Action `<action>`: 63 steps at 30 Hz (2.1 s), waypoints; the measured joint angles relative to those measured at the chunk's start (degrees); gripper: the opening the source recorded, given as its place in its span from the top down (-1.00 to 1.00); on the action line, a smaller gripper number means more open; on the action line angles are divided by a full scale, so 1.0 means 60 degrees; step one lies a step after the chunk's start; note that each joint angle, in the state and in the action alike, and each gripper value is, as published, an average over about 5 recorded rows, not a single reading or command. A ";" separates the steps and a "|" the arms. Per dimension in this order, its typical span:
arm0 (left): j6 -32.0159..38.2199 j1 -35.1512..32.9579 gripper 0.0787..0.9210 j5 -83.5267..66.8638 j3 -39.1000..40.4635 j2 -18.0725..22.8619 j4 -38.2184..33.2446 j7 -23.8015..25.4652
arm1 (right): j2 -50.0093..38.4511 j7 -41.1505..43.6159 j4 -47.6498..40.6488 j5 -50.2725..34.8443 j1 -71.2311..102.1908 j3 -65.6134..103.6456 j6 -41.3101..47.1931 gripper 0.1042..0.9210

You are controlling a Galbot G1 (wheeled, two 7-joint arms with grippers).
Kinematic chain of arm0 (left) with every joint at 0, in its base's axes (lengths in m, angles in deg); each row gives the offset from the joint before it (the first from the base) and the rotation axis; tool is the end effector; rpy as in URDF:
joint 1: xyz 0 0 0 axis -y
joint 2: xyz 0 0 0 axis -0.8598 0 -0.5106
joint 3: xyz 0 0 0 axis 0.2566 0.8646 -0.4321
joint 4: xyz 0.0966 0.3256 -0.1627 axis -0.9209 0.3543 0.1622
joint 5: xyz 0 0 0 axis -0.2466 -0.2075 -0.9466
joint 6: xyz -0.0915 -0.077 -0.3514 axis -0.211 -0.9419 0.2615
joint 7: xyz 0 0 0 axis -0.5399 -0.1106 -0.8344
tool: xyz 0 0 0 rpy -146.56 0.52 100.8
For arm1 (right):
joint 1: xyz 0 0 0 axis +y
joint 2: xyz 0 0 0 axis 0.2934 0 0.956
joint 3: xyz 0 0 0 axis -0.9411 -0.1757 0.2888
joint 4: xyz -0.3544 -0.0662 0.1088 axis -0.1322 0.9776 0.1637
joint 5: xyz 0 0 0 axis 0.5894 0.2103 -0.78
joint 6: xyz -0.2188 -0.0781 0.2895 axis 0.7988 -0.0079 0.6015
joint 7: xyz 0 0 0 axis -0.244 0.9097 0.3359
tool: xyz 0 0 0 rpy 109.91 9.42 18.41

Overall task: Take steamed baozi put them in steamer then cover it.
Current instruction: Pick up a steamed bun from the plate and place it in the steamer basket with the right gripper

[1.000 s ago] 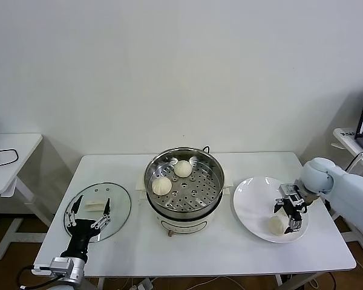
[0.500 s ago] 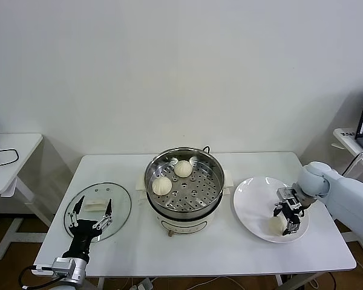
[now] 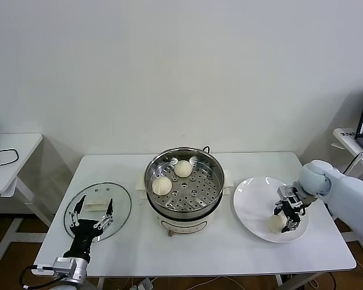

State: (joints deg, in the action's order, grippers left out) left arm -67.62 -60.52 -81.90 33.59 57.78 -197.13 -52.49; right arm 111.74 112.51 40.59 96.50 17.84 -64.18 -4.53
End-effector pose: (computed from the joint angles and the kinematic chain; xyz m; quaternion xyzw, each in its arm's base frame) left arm 0.1788 0.0740 -0.3413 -0.0109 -0.9961 -0.0877 0.0047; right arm 0.5066 -0.2176 -0.2101 0.5447 -0.4972 0.5130 0.4393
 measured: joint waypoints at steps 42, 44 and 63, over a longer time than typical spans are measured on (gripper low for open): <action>-0.0028 0.0250 -0.77 -0.0061 -0.0355 -0.0204 0.0352 0.0154 | 0.4186 -0.1347 0.2354 0.0691 -0.7045 -0.5172 -0.5651 -0.49; -0.0026 0.0282 -0.77 -0.0064 -0.0397 -0.0210 0.0409 0.0170 | 0.4382 -0.1473 0.2357 0.0777 -0.6958 -0.5265 -0.5782 -0.49; 0.0003 0.0369 -0.77 -0.0090 -0.0649 -0.0292 0.0733 0.0265 | 0.5566 -0.1949 0.2061 0.0941 -0.6311 -0.5824 -0.6147 -0.49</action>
State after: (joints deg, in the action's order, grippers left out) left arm -67.60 -58.31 -82.44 29.70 56.02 -192.73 -50.90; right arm 145.13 100.82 52.96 102.14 -20.02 -99.12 -41.41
